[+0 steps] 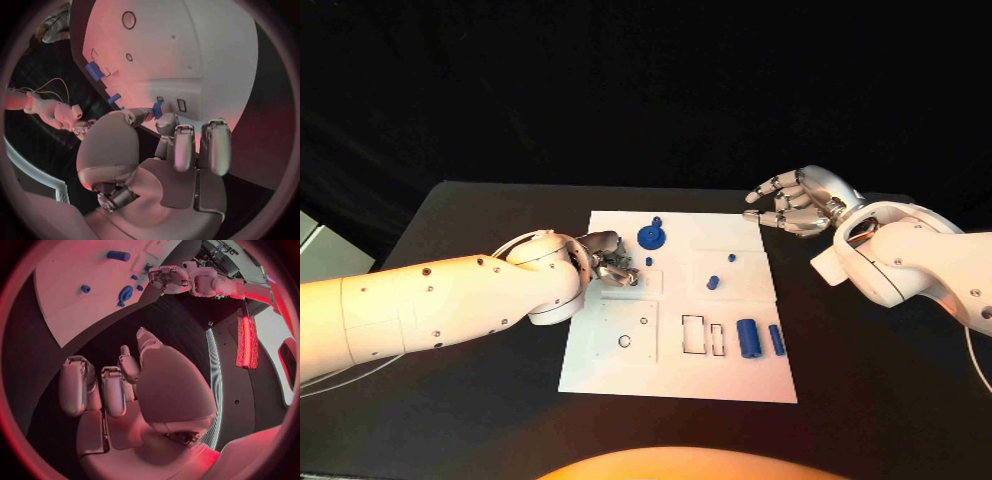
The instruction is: Assemble the parts on the task board
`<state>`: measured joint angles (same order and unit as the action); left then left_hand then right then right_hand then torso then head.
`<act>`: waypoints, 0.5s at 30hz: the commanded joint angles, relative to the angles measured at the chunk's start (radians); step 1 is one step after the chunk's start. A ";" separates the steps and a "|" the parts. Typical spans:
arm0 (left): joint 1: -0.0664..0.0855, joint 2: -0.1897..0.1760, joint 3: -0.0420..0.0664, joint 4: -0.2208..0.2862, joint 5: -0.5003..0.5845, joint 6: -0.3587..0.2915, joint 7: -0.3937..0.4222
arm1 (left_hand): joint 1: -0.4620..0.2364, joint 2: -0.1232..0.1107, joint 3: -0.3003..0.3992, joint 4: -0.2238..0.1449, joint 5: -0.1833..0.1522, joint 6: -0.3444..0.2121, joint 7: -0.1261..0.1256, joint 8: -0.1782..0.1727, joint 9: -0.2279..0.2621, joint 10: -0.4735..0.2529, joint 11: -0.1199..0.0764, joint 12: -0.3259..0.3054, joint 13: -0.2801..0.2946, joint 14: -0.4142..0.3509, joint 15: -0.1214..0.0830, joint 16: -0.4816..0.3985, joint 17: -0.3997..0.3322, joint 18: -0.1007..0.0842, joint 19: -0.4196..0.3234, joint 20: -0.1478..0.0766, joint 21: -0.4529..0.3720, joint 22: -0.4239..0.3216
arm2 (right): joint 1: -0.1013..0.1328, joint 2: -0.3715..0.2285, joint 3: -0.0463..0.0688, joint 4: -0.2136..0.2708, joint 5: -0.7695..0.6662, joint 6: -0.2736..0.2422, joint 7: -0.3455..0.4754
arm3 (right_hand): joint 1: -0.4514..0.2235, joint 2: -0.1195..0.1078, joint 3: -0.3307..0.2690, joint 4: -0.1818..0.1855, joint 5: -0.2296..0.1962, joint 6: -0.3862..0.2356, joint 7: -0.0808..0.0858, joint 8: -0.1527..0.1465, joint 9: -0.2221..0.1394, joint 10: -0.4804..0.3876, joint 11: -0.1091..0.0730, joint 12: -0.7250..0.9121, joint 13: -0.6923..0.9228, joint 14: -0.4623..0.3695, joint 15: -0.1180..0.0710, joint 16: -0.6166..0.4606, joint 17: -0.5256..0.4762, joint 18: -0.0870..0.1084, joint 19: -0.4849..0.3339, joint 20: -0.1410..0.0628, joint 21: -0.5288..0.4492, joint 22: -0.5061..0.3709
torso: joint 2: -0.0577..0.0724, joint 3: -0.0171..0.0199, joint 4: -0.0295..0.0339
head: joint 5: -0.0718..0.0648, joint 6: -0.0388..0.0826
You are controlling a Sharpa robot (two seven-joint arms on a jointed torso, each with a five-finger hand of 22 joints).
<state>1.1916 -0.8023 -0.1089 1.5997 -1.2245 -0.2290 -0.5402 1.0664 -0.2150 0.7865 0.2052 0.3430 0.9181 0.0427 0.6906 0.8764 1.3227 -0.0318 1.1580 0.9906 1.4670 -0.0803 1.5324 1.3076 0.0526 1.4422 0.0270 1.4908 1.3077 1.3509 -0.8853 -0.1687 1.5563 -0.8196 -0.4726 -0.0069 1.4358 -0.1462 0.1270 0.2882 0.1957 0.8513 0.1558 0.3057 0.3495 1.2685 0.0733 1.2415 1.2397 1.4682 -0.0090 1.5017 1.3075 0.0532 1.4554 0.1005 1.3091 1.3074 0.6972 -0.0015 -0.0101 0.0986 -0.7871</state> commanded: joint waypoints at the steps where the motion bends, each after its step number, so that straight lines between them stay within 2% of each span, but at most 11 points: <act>1: -0.001 0.004 0.000 0.000 -0.017 0.016 -0.001 | 0.001 0.014 0.204 -0.199 0.007 0.007 -0.002 0.007 0.001 0.007 -0.002 0.003 -0.001 0.087 -0.007 0.004 0.202 -0.012 0.007 0.001 0.006 0.085 | -0.001 0.000 0.000 0.002 -0.006 0.015 0.006 | -0.006 0.007 0.000 0.003 0.004 -0.007 0.000 0.005 -0.002 0.002 -0.001 0.003 0.001 0.065 0.006 -0.003 0.116 0.007 -0.006 0.000 -0.001 0.090 | 0.000 -0.0005 0.0010 | -0.003 -0.003; 15: -0.001 0.006 0.000 0.002 -0.010 0.101 -0.014 | 0.001 0.013 0.205 -0.199 0.007 0.007 -0.002 0.007 0.001 0.006 -0.002 0.002 -0.003 0.087 -0.007 0.005 0.203 -0.012 0.009 0.001 0.007 0.087 | -0.002 0.001 0.000 0.002 -0.007 0.019 0.005 | -0.006 0.007 0.000 0.003 0.004 -0.007 0.000 0.005 -0.002 0.002 -0.001 0.003 0.001 0.065 0.006 -0.003 0.116 0.007 -0.006 0.000 -0.001 0.090 | -0.001 -0.0005 0.0016 | -0.004 -0.007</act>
<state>1.1928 -0.7979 -0.1073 1.5998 -1.2330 -0.1817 -0.5450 1.0668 -0.2146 0.7865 0.2053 0.3467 0.9196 0.0440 0.6946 0.8763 1.3226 -0.0317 1.1580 0.9890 1.4669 -0.0803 1.5323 1.3075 0.0526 1.4429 0.0279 1.4927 1.3076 1.3501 -0.8848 -0.1687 1.5569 -0.8198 -0.4685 -0.0071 1.4354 -0.1458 0.1271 0.2881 0.1957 0.8514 0.1558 0.3056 0.3493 1.2685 0.0733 1.2416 1.2397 1.4682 -0.0090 1.5017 1.3074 0.0532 1.4555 0.1005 1.3091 1.3081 0.6961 -0.0021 -0.0086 0.0946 -0.7946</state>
